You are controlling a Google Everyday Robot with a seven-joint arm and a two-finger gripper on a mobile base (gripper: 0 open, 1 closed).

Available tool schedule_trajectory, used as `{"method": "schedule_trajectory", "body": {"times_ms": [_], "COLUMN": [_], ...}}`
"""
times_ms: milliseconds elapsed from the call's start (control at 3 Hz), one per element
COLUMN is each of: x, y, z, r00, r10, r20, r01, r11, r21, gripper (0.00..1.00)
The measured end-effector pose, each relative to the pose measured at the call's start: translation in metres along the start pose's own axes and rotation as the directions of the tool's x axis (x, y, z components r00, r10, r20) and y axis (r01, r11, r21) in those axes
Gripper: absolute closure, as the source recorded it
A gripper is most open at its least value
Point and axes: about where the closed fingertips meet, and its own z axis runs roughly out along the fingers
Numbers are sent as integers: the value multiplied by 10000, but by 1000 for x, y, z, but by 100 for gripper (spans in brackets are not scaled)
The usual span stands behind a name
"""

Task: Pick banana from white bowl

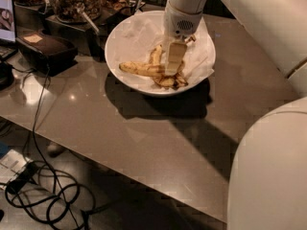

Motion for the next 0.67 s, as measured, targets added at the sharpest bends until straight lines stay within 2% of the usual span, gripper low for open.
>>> {"method": "schedule_trajectory", "body": {"times_ms": [667], "x": [5], "y": [4], "z": [28], "r00": [9983], "r10": [451], "r20": [360], "r01": [-429], "r11": [9974], "r21": [-584], "gripper": [36]}}
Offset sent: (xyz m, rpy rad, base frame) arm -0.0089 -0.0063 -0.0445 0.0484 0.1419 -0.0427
